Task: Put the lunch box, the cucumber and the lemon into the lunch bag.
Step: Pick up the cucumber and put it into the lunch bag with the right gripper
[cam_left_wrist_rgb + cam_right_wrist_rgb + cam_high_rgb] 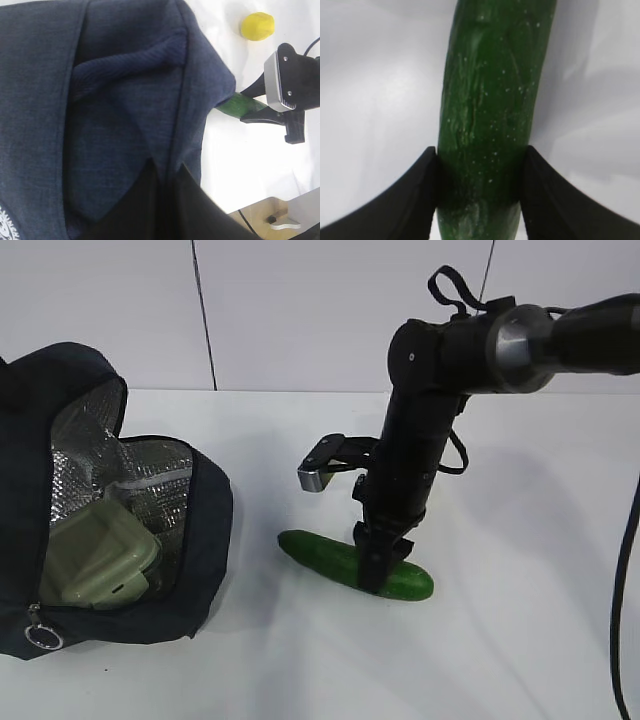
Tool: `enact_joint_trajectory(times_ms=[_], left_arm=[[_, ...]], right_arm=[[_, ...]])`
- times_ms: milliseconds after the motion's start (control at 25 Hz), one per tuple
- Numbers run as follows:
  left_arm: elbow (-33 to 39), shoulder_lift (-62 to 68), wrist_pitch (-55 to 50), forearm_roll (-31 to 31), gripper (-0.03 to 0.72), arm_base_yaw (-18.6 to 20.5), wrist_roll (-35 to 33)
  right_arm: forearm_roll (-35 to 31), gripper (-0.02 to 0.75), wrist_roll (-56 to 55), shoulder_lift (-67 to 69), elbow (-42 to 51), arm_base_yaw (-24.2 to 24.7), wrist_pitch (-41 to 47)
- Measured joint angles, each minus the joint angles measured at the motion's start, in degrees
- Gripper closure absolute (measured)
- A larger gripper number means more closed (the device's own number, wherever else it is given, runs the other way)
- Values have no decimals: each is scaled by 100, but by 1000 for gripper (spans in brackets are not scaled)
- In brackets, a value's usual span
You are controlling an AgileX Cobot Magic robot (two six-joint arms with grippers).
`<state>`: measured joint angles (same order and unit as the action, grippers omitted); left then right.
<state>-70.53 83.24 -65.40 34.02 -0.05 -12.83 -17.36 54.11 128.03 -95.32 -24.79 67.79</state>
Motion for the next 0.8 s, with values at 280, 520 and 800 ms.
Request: enact_joint_trajectory(times_ms=[280, 520, 800], left_arm=[[0, 0, 0, 0, 680, 0, 0], [0, 0, 22, 0, 680, 0, 0], [0, 0, 298, -65, 680, 0, 0]], right_arm=[[-24, 363, -899, 9, -656, 0, 115], [-36, 363, -2495, -2, -1384, 0, 150], [-1301, 363, -2788, -576, -1445, 0, 201]])
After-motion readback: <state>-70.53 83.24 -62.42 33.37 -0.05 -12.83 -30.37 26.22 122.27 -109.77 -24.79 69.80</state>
